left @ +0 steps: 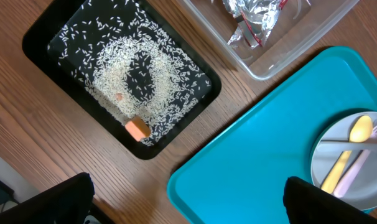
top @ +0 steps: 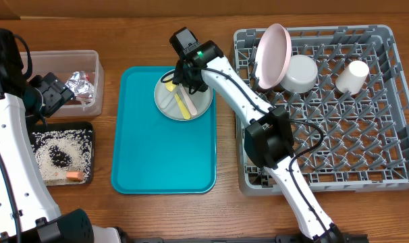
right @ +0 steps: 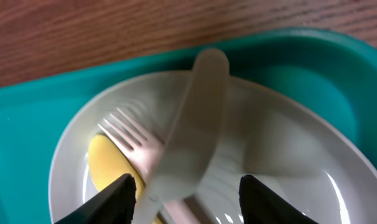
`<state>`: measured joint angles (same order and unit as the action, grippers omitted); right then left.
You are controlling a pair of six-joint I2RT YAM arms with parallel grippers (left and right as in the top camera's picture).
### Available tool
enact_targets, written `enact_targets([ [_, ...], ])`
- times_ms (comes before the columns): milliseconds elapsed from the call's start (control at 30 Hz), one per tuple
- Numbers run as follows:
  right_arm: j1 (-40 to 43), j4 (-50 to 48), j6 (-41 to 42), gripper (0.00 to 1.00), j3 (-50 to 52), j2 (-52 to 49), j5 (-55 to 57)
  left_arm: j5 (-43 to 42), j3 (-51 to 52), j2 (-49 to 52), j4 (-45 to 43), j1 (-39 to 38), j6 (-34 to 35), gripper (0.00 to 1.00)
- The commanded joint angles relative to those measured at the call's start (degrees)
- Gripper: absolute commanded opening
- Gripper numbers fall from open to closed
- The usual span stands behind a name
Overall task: Sort waste into correct bins and load items into the dishwasher rack
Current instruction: 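Lift the knife and carry it to the rack with the right gripper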
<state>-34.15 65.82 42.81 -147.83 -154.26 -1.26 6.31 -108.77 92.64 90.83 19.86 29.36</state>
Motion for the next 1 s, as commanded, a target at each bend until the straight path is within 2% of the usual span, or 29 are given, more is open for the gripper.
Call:
enact_targets([
  [0, 0.13, -2.47, 0.72, 0.56, 2.51, -0.28, 0.48, 1.18, 0.33, -0.13, -0.07, 0.04, -1.07, 1.0],
  [100, 0.13, -4.74, 0.74, 0.56, 4.39, -0.28, 0.07, 1.18, 0.33, -0.13, -0.07, 0.04, -1.07, 1.0],
  [267, 0.15, -7.21, 0.7, 0.47, 5.75, -0.28, 0.11, 1.18, 0.33, -0.13, -0.07, 0.04, -1.07, 1.0],
  [467, 0.15, -8.5, 0.61, 0.23, 5.75, -0.28, 0.17, 1.18, 0.33, -0.13, -0.07, 0.04, -1.07, 1.0],
  [533, 0.15, -8.5, 0.44, 0.18, 5.73, -0.28, 0.35, 1.18, 0.33, -0.13, -0.07, 0.04, -1.07, 1.0],
  [800, 1.73, -7.45, -0.83, 0.04, 5.44, -0.22, 0.24, 1.18, 0.33, -0.13, -0.07, 0.04, -1.07, 1.0],
  [967, 2.78, -5.25, -2.82, 0.04, 3.5, 0.24, -0.79, 1.18, 0.33, -0.13, -0.07, 0.04, -1.07, 1.0],
])
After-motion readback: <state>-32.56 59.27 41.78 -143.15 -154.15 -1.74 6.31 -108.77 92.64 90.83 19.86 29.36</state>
